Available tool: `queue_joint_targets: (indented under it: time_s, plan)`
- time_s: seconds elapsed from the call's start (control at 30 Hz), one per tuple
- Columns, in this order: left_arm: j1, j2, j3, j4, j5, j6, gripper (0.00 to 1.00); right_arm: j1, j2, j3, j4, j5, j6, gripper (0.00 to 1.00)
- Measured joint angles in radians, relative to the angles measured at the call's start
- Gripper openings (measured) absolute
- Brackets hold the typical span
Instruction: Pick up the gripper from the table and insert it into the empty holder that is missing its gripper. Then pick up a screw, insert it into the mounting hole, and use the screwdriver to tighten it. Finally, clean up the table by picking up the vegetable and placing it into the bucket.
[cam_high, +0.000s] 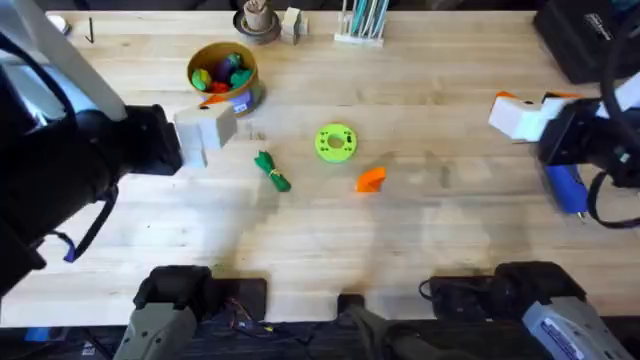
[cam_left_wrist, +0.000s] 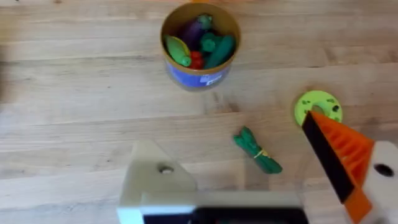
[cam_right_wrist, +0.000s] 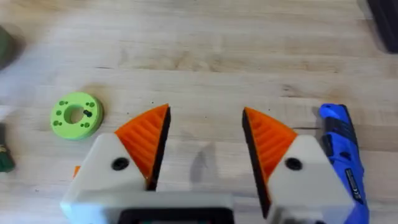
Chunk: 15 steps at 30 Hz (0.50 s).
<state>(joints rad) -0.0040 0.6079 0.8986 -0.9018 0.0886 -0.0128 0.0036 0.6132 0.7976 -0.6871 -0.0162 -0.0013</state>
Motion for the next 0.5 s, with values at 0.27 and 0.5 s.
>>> queue_joint_targets:
  time_s: [0.27, 0.5]
  plan:
    - [0.0, 0.001, 0.0, -0.029, 0.084, -0.198, 0.995, 0.0, -0.001, 0.001, 0.0, 0.0, 0.0, 0.735]
    - [-0.038, 0.069, -0.002, -0.086, 0.084, -0.413, 0.995, 0.0, -0.001, 0.001, 0.021, 0.0, -0.035, 0.735]
